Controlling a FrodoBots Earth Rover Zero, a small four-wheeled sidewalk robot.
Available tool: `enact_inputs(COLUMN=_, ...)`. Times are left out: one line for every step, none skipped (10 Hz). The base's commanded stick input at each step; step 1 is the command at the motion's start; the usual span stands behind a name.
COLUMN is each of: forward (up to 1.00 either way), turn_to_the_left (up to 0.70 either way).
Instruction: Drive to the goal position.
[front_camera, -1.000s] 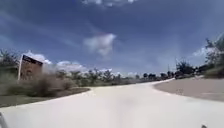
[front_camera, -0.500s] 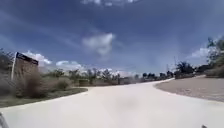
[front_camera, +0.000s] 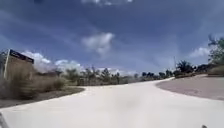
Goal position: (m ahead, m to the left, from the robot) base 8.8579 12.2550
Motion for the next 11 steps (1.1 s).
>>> enact_inputs(forward=0.85, turn_to_the_left=0.04)
enact_inputs(forward=0.85, turn_to_the_left=0.04)
enact_inputs(forward=0.85, turn_to_the_left=0.04)
enact_inputs(forward=0.85, turn_to_the_left=0.04)
enact_inputs(forward=0.85, turn_to_the_left=0.04)
enact_inputs(forward=0.85, turn_to_the_left=0.04)
enact_inputs(forward=0.85, turn_to_the_left=0.04)
enact_inputs(forward=0.85, turn_to_the_left=0.04)
enact_inputs(forward=0.85, turn_to_the_left=0.04)
enact_inputs(forward=0.85, turn_to_the_left=0.04)
enact_inputs(forward=0.85, turn_to_the_left=0.04)
